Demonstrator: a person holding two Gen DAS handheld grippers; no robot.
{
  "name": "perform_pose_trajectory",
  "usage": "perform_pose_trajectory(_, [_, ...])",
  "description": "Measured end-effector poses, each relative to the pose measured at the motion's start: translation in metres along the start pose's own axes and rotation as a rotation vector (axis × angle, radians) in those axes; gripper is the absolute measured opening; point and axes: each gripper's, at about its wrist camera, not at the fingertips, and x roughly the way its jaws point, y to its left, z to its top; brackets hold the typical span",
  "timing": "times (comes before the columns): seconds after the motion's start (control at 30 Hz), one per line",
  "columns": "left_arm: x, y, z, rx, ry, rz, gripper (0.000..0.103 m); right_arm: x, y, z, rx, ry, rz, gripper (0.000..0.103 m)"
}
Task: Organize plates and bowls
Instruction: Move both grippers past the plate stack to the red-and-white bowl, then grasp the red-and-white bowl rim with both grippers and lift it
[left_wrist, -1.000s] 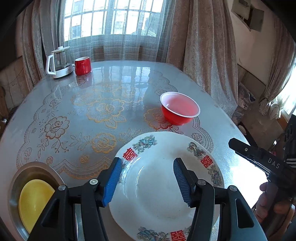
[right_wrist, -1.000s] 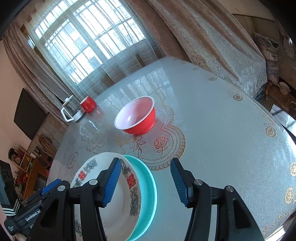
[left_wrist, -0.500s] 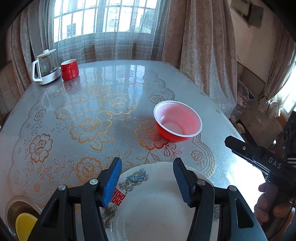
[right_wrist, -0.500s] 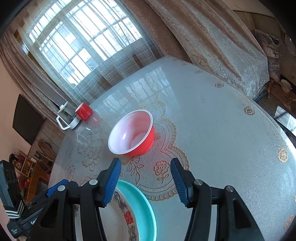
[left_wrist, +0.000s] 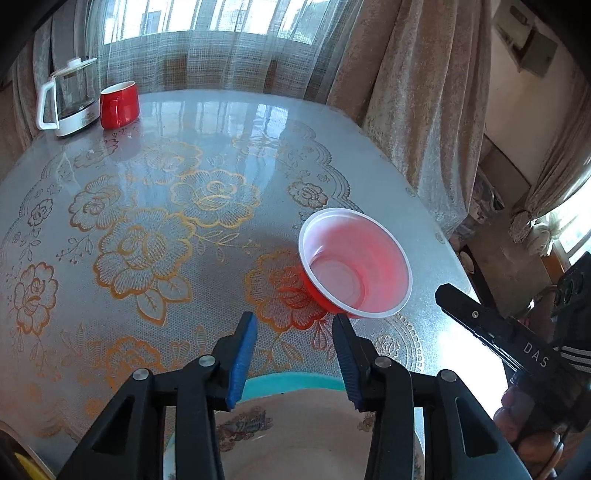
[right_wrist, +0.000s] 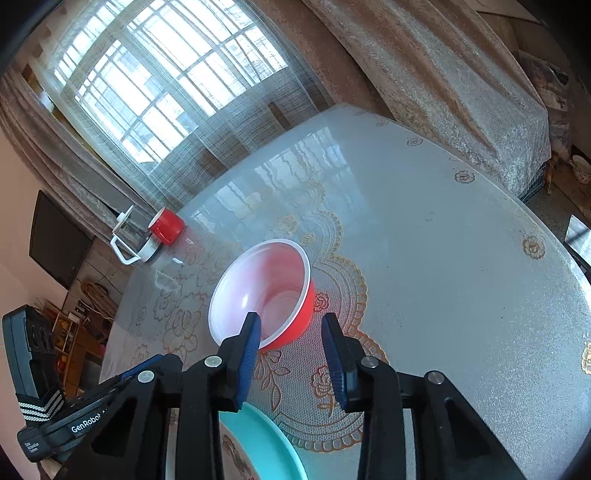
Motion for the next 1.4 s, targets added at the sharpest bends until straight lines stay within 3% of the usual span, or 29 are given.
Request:
perform_pose_trajectory(0.3, [0.035, -0.007, 0.024, -0.062, 0.044, -0.018, 0.04, 0.032, -0.002, 0.015, 0.011, 0.035, -0.026, 0.031])
perform_pose_trajectory(0.33, [0.039, -0.009, 0.025, -0.051, 0.05, -0.014, 0.037, 0.036, -0.003, 0.015, 0.011, 0.043, -0.029, 0.031])
perform_pose_trajectory(0.37, [0.042, -0.012, 0.025, -0.028, 0.05, -0.014, 0.023, 0.04, -0.002, 0.014, 0.007, 0.051, -0.03, 0.031])
perform_pose_trajectory(0.4, [0.045, -0.016, 0.024, -0.003, 0.056, -0.02, 0.018, 0.043, -0.001, 0.013, -0.001, 0.06, -0.033, 0.025])
perform_pose_trajectory(0.47, [0.046, -0.019, 0.02, 0.011, 0.053, -0.028, 0.016, 0.048, -0.001, 0.009, -0.008, 0.075, -0.047, 0.019])
perform_pose_trajectory(0.63, [0.036, -0.017, 0.014, 0.029, 0.032, -0.053, 0.016, 0.047, -0.005, 0.005, 0.011, 0.075, -0.036, 0.019])
perform_pose_trajectory(0.93, [0.003, -0.004, -0.006, 0.009, -0.01, -0.058, 0.016, 0.03, 0.013, -0.003, -0.011, 0.069, 0.009, 0.019])
perform_pose_trajectory(1.4, [-0.093, 0.014, -0.054, 0.044, -0.199, 0.002, 0.017, -0.012, 0.073, -0.036, -0.095, 0.045, 0.099, 0.019])
